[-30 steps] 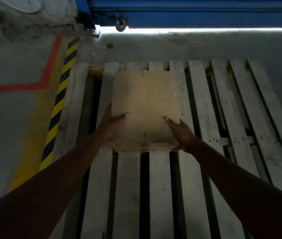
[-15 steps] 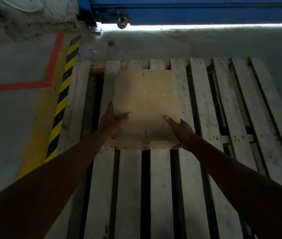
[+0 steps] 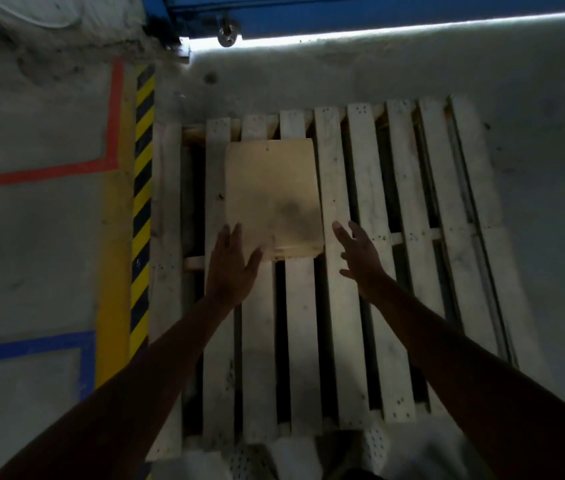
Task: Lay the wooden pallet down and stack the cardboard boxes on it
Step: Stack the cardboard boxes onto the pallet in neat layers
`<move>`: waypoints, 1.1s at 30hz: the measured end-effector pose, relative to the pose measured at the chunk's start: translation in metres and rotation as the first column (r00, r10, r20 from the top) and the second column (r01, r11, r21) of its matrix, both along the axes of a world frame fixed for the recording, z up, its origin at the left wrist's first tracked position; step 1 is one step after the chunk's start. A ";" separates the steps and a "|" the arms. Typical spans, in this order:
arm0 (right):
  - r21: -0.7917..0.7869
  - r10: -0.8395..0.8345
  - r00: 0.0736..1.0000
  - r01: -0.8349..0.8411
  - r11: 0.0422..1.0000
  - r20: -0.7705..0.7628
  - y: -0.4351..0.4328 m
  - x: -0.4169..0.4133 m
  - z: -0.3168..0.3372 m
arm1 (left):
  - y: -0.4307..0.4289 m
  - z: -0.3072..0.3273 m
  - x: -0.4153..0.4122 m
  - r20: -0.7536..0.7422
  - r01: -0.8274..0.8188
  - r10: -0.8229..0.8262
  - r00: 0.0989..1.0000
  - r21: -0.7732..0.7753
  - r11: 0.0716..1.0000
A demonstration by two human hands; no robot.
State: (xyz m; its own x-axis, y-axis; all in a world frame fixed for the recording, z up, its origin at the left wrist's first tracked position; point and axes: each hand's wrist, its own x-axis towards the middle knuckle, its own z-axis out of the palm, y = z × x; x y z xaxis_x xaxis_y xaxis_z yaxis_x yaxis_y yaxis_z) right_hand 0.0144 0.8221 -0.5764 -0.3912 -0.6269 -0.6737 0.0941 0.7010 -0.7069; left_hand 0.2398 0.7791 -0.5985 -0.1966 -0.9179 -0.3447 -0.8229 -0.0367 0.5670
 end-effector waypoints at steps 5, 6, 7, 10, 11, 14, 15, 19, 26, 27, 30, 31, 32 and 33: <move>-0.054 0.037 0.996 -0.032 0.998 0.087 0.042 0.011 0.108 | 0.037 0.101 -0.013 -0.100 0.024 -0.022 0.995 0.018 1.000; -0.068 0.040 0.993 -0.032 0.997 0.112 0.051 0.013 0.128 | 0.043 0.123 -0.016 -0.119 0.025 -0.022 0.993 0.024 0.999; -0.081 0.038 0.991 -0.028 0.996 0.129 0.060 0.015 0.147 | 0.048 0.146 -0.018 -0.129 0.032 -0.029 0.991 0.021 0.999; -0.117 0.024 0.988 -0.006 0.993 0.153 0.088 0.017 0.204 | 0.069 0.211 -0.027 -0.142 0.059 -0.057 0.988 0.006 0.998; -0.129 0.024 0.986 -0.003 0.992 0.163 0.097 0.017 0.222 | 0.077 0.231 -0.029 -0.147 0.067 -0.067 0.987 -0.005 0.998; -0.164 0.016 0.983 0.015 0.986 0.184 0.119 0.011 0.272 | 0.093 0.280 -0.032 -0.185 0.054 -0.054 0.981 -0.006 0.999; -0.169 0.001 0.981 0.032 0.985 0.191 0.127 0.007 0.286 | 0.098 0.295 -0.033 -0.202 0.053 -0.051 0.978 0.003 0.999; -0.192 -0.010 0.982 0.046 0.980 0.186 0.162 -0.007 0.331 | 0.125 0.344 -0.038 -0.259 0.057 -0.057 0.964 -0.006 0.998; -0.192 -0.041 0.984 0.075 0.978 0.176 0.218 -0.028 0.383 | 0.180 0.397 -0.047 -0.308 -0.007 0.011 0.951 0.013 1.000; -0.196 -0.042 0.983 0.077 0.978 0.179 0.225 -0.029 0.388 | 0.186 0.400 -0.046 -0.324 -0.010 0.015 0.946 0.015 1.000; -0.210 -0.068 0.980 0.108 0.972 0.189 0.244 -0.029 0.400 | 0.197 0.409 -0.048 -0.374 0.003 0.007 0.928 0.026 1.000; -0.217 -0.075 0.978 0.118 0.969 0.196 0.249 -0.028 0.403 | 0.199 0.410 -0.049 -0.389 0.011 0.004 0.921 0.035 0.999; -0.225 -0.090 0.975 0.136 0.965 0.201 0.256 -0.027 0.404 | 0.202 0.410 -0.049 -0.400 0.021 -0.003 0.916 0.041 0.999; -0.235 -0.111 0.972 0.160 0.959 0.206 0.262 -0.025 0.405 | 0.205 0.410 -0.050 -0.411 0.037 -0.017 0.912 0.042 0.998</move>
State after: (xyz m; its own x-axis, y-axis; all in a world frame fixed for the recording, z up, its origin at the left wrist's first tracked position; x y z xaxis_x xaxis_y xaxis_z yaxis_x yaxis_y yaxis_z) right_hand -0.0102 1.0840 -0.1712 -0.3647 -0.7338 -0.5732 0.3249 0.4766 -0.8169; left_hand 0.1894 0.9842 -0.1881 -0.3546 -0.8948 -0.2713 -0.5193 -0.0528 0.8530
